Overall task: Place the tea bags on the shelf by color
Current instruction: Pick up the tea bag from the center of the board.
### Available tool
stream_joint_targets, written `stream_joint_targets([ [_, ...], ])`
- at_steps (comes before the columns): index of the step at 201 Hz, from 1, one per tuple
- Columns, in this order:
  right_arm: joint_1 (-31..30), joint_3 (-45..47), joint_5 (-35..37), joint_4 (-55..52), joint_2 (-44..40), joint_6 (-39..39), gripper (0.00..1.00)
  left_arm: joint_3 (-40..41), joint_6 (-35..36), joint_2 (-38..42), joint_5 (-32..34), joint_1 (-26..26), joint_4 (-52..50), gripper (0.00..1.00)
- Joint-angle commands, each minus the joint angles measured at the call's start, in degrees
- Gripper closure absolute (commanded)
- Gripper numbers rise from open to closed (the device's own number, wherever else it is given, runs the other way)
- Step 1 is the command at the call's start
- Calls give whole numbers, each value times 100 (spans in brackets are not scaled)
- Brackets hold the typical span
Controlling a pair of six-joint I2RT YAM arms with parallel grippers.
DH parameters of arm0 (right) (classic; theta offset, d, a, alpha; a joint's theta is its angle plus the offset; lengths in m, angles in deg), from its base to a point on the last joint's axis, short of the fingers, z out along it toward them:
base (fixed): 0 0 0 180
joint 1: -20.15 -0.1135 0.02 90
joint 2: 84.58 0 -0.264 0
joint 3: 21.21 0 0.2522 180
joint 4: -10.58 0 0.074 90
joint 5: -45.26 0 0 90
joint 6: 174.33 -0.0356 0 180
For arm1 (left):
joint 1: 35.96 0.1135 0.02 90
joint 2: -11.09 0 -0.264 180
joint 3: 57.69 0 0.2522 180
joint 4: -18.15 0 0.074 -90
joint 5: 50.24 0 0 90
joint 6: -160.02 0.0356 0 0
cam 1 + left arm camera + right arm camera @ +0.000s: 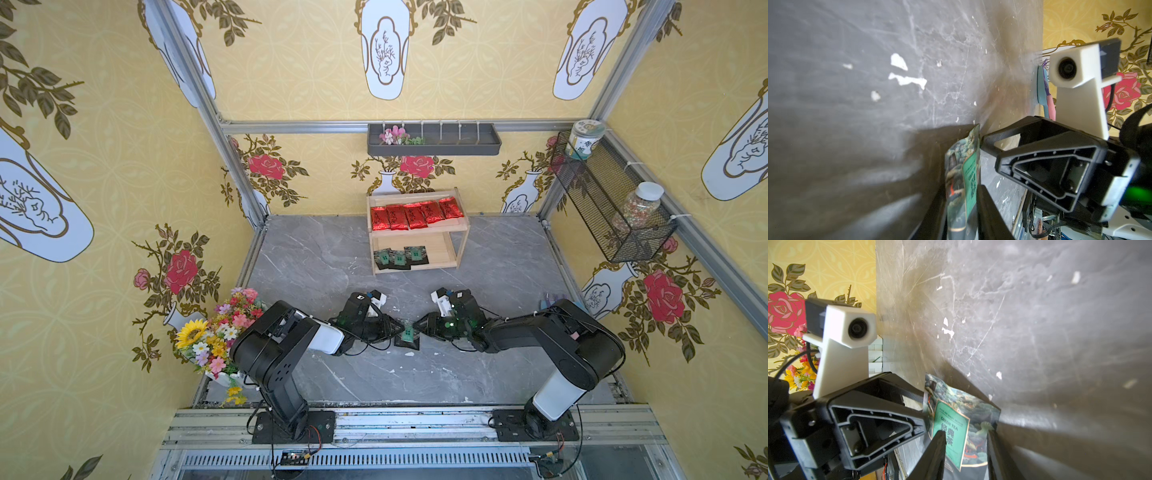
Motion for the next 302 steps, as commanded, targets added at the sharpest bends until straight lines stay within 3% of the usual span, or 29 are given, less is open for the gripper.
stream_joint_targets([
  [1, 7, -67, -69, -73, 55, 72, 61, 74, -172, -64, -116, 1, 400, 78],
  [45, 40, -35, 281, -273, -590, -229, 59, 379, -786, -119, -199, 26, 1367, 91],
  [71, -166, 218, 856, -58, -1197, -1066, 55, 590, -1381, 5, -83, 102, 2036, 96],
  [109, -470, 742, 1586, 1079, -1766, -2261, 54, 1014, -2472, 377, 707, 96, 3265, 100],
  [137, -498, 1194, 1666, 2818, -1388, -3259, 52, 1312, -3132, 380, 1287, 28, 4448, 100],
  [185, -730, 1239, 1575, 5412, 112, -4215, 45, 1357, -3527, 373, 1806, -87, 5123, 100],
  [242, -470, 1466, 1644, 5159, -425, -4011, 45, 1434, -3508, 352, 1973, -87, 5372, 100],
  [302, -849, 978, 1605, 5084, -275, -3957, 42, 1276, -3588, 355, 1982, -87, 5392, 100],
])
